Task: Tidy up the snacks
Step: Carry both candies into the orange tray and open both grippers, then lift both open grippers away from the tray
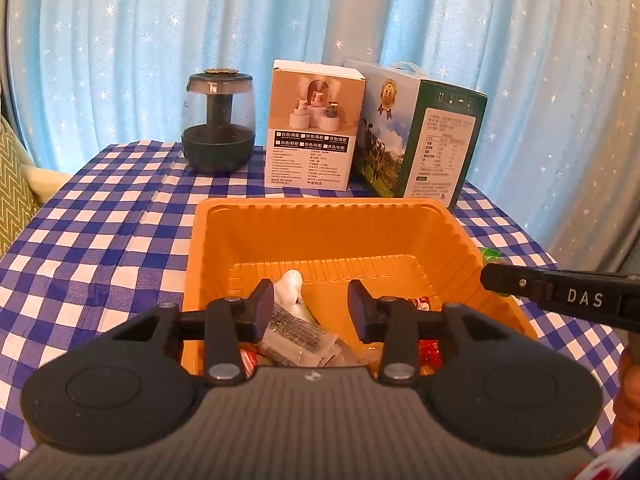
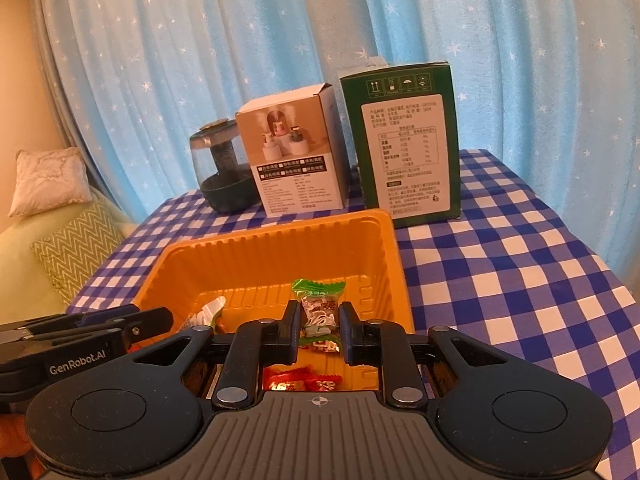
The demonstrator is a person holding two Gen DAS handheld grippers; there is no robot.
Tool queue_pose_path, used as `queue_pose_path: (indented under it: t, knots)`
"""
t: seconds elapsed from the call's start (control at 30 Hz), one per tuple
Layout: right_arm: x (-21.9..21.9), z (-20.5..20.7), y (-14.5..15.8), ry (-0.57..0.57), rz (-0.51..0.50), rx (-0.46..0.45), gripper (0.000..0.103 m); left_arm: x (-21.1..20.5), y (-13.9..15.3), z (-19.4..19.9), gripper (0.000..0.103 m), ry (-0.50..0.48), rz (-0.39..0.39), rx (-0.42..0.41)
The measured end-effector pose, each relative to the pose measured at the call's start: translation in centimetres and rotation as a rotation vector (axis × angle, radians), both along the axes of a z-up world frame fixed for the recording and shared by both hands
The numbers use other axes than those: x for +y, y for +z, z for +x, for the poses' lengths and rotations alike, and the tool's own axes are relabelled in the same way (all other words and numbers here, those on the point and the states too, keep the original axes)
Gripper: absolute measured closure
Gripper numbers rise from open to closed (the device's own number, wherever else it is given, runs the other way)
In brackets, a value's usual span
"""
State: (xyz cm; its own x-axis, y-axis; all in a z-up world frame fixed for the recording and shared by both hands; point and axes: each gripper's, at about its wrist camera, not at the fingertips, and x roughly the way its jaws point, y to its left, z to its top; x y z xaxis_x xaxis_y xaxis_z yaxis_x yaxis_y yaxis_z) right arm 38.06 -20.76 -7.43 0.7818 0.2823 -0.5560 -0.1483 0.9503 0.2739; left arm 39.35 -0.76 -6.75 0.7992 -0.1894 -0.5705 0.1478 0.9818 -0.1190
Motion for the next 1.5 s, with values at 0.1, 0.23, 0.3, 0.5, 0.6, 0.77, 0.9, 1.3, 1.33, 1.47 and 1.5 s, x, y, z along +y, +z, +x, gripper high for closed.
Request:
queue_pose_path:
  t: [0.1, 0.23, 0.3, 0.5, 0.6, 0.77, 0.9, 1.3, 1.33, 1.47, 1.5]
  knots:
    - [0.1, 0.0, 0.1, 0.002, 0.009, -0.004, 0.082, -0.1, 0.0, -0.1, 0.066, -0.002, 0.006, -0.003]
    - [0.1, 0.0, 0.1, 0.004, 0.017, -0.011, 0.082, -0.1, 0.0, -0.1, 0.065, 0.000, 0.010, -0.007]
    - [0.1, 0.1, 0.1, 0.005, 0.021, -0.020, 0.082, -0.1, 0.1, -0.1, 0.064, 0.001, 0.011, -0.009]
    - [-0.9, -0.2, 0.3, -0.031, 0.064, -0.045, 0.038, -0.1, 0.0, -0.3, 0.063, -0.002, 0.020, -0.007]
    - [-1.5, -0.3, 0.6, -0.048, 0.075, -0.050, 0.038, -0.3, 0.0, -0.4, 0.063, -0.010, 0.028, -0.007]
    - [-1.8, -0.4, 0.6, -0.059, 0.063, -0.043, 0.038, -0.5, 0.0, -0.6, 0.063, -0.020, 0.039, -0.009]
    - [-1.8, -0.6, 0.7, -0.056, 0.057, -0.043, 0.038, -0.6, 0.0, -0.8, 0.062, -0.021, 0.045, -0.007]
    - [-1.6, -3.2, 0.9, -0.046, 0.018, -0.051, 0.038, -0.6, 0.3, -3.1, 0.060, -0.033, 0.048, 0.003]
    - [-1.7, -3.6, 0.9, -0.046, 0.013, -0.050, 0.038, -0.5, 0.2, -3.4, 0.060, -0.035, 0.046, 0.006]
    - [-2.4, -5.5, 0.8, -0.059, 0.012, -0.035, 0.038, -0.4, 0.1, -5.0, 0.059, -0.040, 0.054, 0.010]
    - [-2.7, -6.1, 0.7, -0.064, 0.016, -0.029, 0.038, -0.2, 0.1, -5.4, 0.058, -0.040, 0.050, 0.015]
